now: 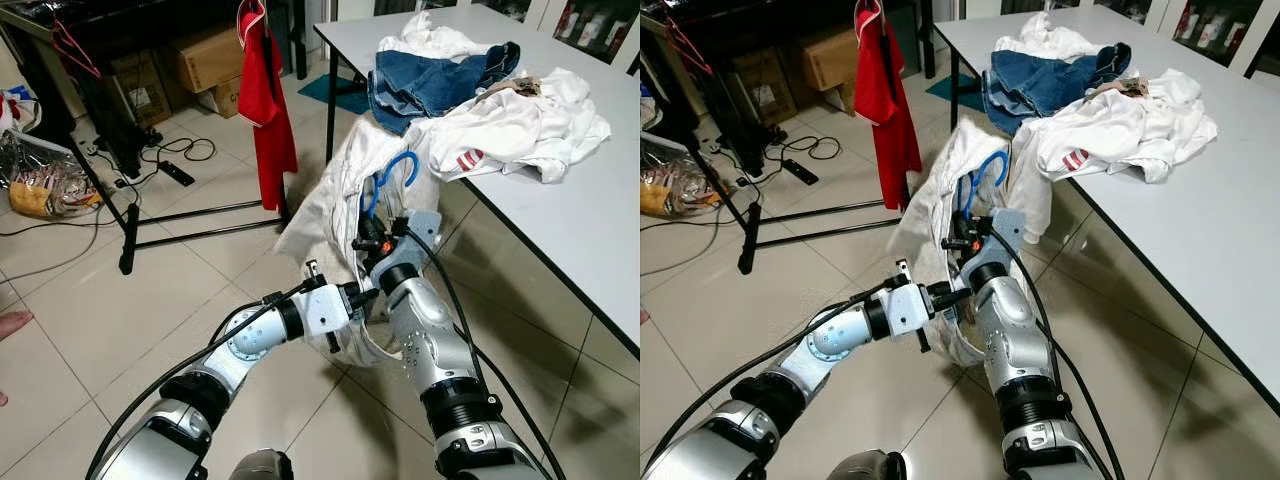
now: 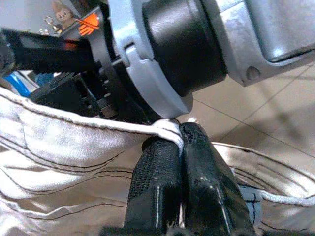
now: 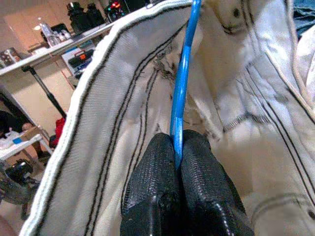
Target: Hang hanger
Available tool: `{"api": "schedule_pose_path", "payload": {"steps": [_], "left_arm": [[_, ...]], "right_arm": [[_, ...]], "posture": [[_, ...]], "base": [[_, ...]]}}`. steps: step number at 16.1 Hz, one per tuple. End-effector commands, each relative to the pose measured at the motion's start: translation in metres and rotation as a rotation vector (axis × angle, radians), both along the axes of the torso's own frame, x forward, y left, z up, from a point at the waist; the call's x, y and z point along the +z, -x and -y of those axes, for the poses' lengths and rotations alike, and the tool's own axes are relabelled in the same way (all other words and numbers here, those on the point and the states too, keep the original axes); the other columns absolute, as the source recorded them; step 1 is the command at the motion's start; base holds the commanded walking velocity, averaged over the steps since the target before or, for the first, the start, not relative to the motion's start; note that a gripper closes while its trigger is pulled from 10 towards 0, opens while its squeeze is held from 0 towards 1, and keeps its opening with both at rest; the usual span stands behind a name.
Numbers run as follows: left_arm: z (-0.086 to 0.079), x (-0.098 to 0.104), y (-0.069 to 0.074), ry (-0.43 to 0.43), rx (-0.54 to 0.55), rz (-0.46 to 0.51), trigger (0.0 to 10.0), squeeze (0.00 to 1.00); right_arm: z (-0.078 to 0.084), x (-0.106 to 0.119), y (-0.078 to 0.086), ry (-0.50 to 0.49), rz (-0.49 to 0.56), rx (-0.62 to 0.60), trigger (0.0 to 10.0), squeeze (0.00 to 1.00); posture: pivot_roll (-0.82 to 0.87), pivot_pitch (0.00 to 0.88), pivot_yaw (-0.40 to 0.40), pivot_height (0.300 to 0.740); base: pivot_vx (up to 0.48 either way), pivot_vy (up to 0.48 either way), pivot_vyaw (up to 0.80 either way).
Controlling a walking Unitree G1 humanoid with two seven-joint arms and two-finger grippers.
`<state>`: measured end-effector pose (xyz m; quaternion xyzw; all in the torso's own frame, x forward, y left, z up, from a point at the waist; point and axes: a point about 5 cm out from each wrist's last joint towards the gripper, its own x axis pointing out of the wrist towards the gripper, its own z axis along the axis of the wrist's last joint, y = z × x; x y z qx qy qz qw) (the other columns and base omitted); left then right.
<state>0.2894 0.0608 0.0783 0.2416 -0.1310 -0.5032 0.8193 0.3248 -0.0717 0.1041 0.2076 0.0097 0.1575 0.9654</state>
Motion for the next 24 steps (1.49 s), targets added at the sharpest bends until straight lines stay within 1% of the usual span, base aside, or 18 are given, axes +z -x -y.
{"api": "schedule_pose_path", "payload": {"steps": [1, 2, 3, 5, 6, 8, 10, 11, 13, 17, 20, 22, 23, 24], "left_arm": [[0.007, 0.042, -0.013, 0.157, 0.014, 0.166, 0.0, 0.0], [0.004, 0.046, -0.016, 0.169, 0.042, 0.193, 0.0, 0.0], [0.002, 0.048, -0.016, 0.175, 0.053, 0.207, 0.0, 0.0], [-0.002, 0.056, -0.019, 0.209, 0.095, 0.257, 0.0, 0.0], [-0.004, 0.06, -0.021, 0.227, 0.117, 0.275, 0.0, 0.0], [-0.008, 0.066, -0.024, 0.246, 0.149, 0.306, 0.0, 0.0], [-0.011, 0.068, -0.025, 0.247, 0.178, 0.334, 0.0, 0.0], [-0.012, 0.068, -0.025, 0.248, 0.194, 0.348, 0.0, 0.0], [-0.015, 0.068, -0.025, 0.246, 0.216, 0.364, 0.0, 0.0], [-0.02, 0.061, -0.023, 0.218, 0.24, 0.381, 0.0, 0.0], [-0.02, 0.056, -0.021, 0.208, 0.25, 0.37, 0.0, 0.0], [-0.015, 0.052, -0.021, 0.219, 0.251, 0.328, 0.0, 0.0], [-0.012, 0.05, -0.02, 0.225, 0.252, 0.313, 0.0, 0.0], [-0.011, 0.048, -0.02, 0.23, 0.256, 0.3, 1.4, 0.0]], "right_arm": [[-0.017, 0.004, 0.004, -0.062, 0.018, 0.062, 10.0, 0.0], [-0.016, 0.009, 0.007, -0.111, 0.053, 0.098, 10.0, 0.0], [-0.015, 0.01, 0.009, -0.129, 0.062, 0.117, 10.0, 0.0], [-0.014, 0.007, 0.018, -0.152, 0.069, 0.223, 10.0, 0.0], [-0.012, 0.005, 0.022, -0.153, 0.07, 0.257, 10.0, 0.0], [-0.008, 0.001, 0.029, -0.142, 0.071, 0.304, 10.0, 0.0], [-0.005, -0.001, 0.037, -0.117, 0.077, 0.372, 10.0, 0.0], [-0.005, -0.002, 0.041, -0.096, 0.081, 0.421, 10.0, 0.0], [-0.004, -0.006, 0.048, -0.055, 0.079, 0.47, 10.0, 0.0], [0.004, -0.012, 0.056, 0.014, 0.065, 0.46, 10.0, 0.0], [0.006, -0.007, 0.054, 0.053, 0.083, 0.421, 10.0, 0.0], [0.012, -0.004, 0.042, 0.074, 0.095, 0.284, 10.0, 0.0], [0.015, -0.002, 0.036, 0.063, 0.097, 0.221, 10.0, 0.0], [0.017, 0.0, 0.033, 0.05, 0.102, 0.186, 10.0, 0.0]], "posture": [[0.05, 0.001, 0.074, 0.74], [0.04, 0.002, 0.078, 0.74], [0.04, 0.003, 0.08, 0.74], [0.04, 0.003, 0.081, 0.74], [0.04, 0.004, 0.082, 0.74], [0.04, 0.002, 0.082, 0.74], [0.03, 0.0, 0.084, 0.74], [0.03, 0.0, 0.084, 0.74], [0.03, 0.0, 0.084, 0.74], [0.04, 0.0, 0.078, 0.74], [0.04, 0.001, 0.077, 0.74], [0.03, 0.0, 0.075, 0.74], [0.03, 0.0, 0.076, 0.74], [0.03, 0.0, 0.076, 0.74]], "base": [[0.0, 0.0, 0.0], [0.0, 0.0, 0.0], [0.0, 0.0, 0.0], [0.0, 0.0, 0.0], [0.0, 0.0, 0.0], [0.0, 0.0, 0.0], [0.0, 0.0, 0.0], [0.0, 0.0, 0.0], [0.0, 0.0, 0.0], [0.0, 0.0, 0.0], [0.0, 0.0, 0.0], [0.0, 0.0, 0.0], [0.0, 0.0, 0.0], [0.0, 0.0, 0.0]]}}
